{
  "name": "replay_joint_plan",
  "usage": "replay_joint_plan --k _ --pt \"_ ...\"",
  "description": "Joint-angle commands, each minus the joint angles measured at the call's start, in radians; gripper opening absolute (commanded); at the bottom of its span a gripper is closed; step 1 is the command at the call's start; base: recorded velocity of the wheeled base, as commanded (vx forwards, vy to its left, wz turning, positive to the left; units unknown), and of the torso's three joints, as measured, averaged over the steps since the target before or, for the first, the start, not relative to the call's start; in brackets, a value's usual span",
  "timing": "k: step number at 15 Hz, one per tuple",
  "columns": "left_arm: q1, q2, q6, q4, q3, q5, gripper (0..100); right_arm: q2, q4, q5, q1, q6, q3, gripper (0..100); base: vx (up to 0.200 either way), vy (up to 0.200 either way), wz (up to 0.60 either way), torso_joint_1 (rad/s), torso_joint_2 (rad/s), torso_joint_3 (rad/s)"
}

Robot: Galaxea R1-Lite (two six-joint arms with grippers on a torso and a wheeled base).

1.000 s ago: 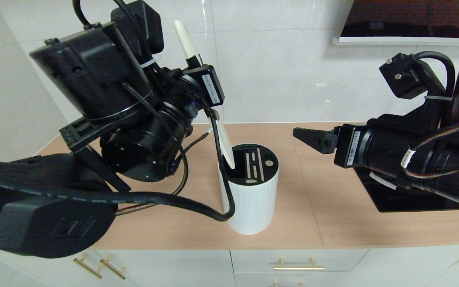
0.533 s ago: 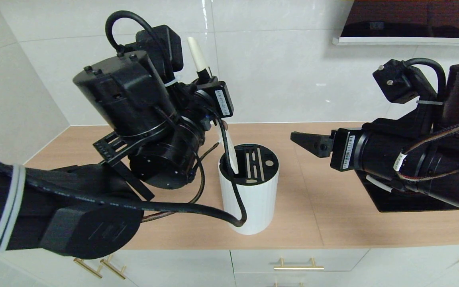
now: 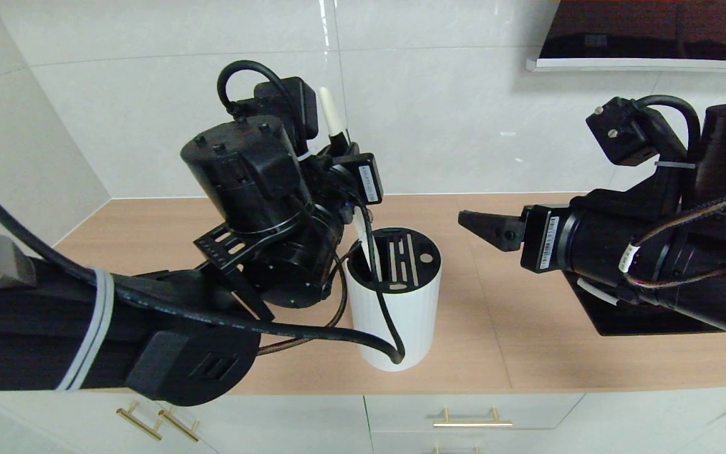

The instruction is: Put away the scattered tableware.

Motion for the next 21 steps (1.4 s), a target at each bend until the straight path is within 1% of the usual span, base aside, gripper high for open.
replay_joint_plan --k 1,6,11,12,21 --pt "0.0 0.027 -0.003 0.0 -0.003 0.002 0 0.004 0.0 0.001 0.001 0.0 0.0 100 0.0 0.0 0.0 0.0 0.0 0.0" --pt "-0.002 0.076 -0.004 -0.012 0.0 0.004 0 0.014 -0.002 0.0 0.001 0.0 0.0 100 0.0 0.0 0.0 0.0 0.0 0.0" --pt "-0.029 0.144 -0.011 -0.014 0.019 0.004 0 0.019 -0.002 0.0 0.001 0.0 0.0 100 0.0 0.0 0.0 0.0 0.0 0.0" --pt "-0.031 0.153 -0.017 -0.014 0.022 0.002 0 0.019 -0.002 0.001 0.001 0.0 0.0 100 0.0 0.0 0.0 0.0 0.0 0.0" --pt "-0.031 0.197 -0.017 -0.012 0.049 -0.001 0 0.022 -0.002 0.001 0.001 0.0 0.0 100 0.0 0.0 0.0 0.0 0.0 0.0"
